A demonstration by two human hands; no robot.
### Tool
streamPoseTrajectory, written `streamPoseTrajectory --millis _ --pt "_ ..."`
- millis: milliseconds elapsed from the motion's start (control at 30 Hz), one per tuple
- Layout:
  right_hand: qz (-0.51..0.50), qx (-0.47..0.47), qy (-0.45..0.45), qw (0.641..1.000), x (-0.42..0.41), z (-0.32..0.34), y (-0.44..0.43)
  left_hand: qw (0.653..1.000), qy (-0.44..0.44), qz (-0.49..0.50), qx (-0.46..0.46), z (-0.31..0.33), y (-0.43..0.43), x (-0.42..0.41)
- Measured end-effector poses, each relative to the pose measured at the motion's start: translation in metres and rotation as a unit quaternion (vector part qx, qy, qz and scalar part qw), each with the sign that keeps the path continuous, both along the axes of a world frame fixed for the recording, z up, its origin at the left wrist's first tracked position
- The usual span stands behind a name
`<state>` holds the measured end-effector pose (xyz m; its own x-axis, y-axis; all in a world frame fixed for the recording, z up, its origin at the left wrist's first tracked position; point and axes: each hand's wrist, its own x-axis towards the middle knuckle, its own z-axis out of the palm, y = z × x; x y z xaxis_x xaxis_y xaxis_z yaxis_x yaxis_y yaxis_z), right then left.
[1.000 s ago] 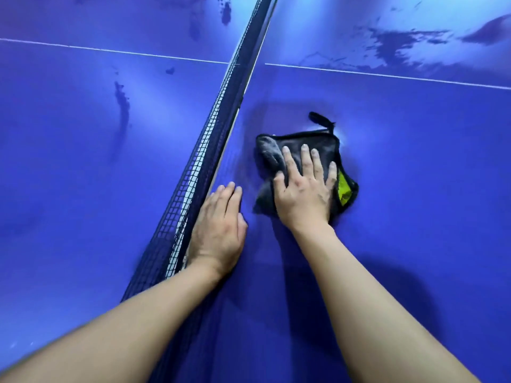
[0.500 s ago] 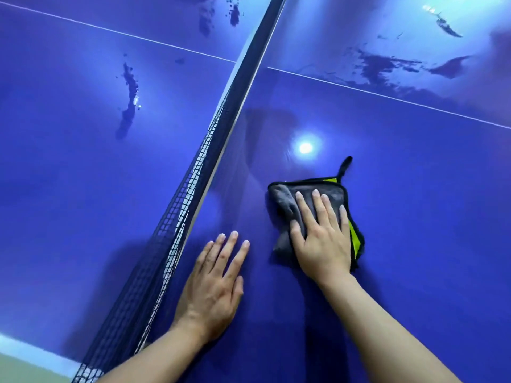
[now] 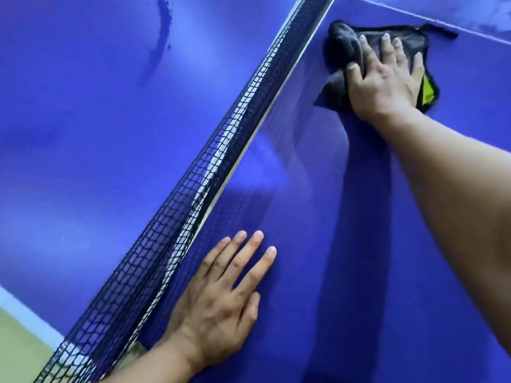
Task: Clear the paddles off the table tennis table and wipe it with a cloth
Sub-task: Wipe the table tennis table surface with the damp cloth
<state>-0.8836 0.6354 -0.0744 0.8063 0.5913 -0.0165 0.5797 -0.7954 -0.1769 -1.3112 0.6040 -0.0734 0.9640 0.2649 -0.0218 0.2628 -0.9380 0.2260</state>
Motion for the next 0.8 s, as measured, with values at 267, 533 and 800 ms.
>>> streamPoseTrajectory --millis 267,533,800 --pt "0.138 0.014 0.003 0.99 -0.096 0.003 0.014 1.0 -0.002 0.004 0.003 0.0 -0.001 -0.001" --pt "0.157 0.011 0.003 0.987 -0.215 0.004 -0.031 0.992 -0.085 0.092 0.013 0.009 -0.012 -0.011" --pt "0.141 0.021 0.005 0.99 -0.357 0.0 -0.083 0.96 -0.032 0.27 -0.065 0.029 -0.055 -0.135"
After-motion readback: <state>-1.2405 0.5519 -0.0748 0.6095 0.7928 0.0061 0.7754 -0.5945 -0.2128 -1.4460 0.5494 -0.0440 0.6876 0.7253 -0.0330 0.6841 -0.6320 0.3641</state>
